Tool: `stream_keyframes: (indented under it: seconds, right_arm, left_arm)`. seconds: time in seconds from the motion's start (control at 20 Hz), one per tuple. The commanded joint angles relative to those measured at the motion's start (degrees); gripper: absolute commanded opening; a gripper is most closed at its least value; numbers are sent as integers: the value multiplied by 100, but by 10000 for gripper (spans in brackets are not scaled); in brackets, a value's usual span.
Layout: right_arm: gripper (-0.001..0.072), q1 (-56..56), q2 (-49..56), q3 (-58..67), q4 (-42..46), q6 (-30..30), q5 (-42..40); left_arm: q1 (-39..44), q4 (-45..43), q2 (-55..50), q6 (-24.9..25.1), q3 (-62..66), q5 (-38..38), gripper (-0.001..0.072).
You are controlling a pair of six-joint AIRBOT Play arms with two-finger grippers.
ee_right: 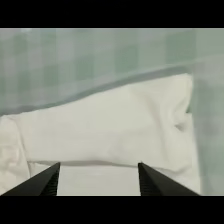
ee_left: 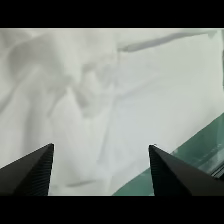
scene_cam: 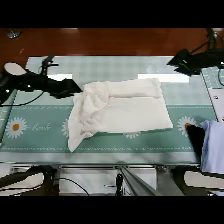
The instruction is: Fold the shirts.
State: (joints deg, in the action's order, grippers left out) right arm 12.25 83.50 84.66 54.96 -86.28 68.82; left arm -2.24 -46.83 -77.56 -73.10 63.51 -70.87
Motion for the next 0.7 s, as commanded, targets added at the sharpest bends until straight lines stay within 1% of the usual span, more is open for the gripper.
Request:
stream_keyframes:
  seconds: [0.0, 0.05, 0.1, 0.15, 0.2, 0.25, 0.3, 0.35, 0.4, 0.5, 0.65]
  right_arm:
    - [579, 922, -210, 39, 942, 313, 1405]
    - [580, 1176, -444, -260, 1471, 278, 1458]
    - [579, 1510, -774, -798, 1703, 55, 1239]
    - [579, 1805, -1119, -1456, 1591, -46, 826]
    - [579, 2068, -1502, -2249, 1272, 63, 310]
    - [579, 2236, -1827, -2966, 911, 299, -76]
    - [579, 2361, -2120, -3654, 483, 654, -348]
    - [579, 2433, -2319, -4159, 168, 925, -468]
    - [579, 2455, -2468, -4564, -24, 1064, -498]
    - [579, 2444, -2564, -4979, -164, 1196, -455]
    - [578, 2444, -2562, -5075, -151, 1274, -232]
  left_arm:
    - [-1084, -1178, 140, -686, 57, -1261, 703]
    - [-1445, -1187, 334, -715, -271, -1244, 703]
    - [-1720, -1185, 540, -710, -675, -1158, 703]
    - [-1947, -1156, 750, -658, -1204, -981, 703]
    - [-2103, -964, 911, -459, -1727, -785, 703]
    - [-2205, -498, 1029, -131, -2293, -568, 703]
    - [-2238, 101, 1058, 339, -2763, -407, 703]
    - [-2221, 732, 1029, 769, -3198, -203, 703]
    - [-2162, 1137, 986, 1019, -3547, 57, 704]
    - [-1954, 1237, 835, 1097, -3886, 518, 703]
    - [-1532, 1263, 590, 1294, -3875, 640, 702]
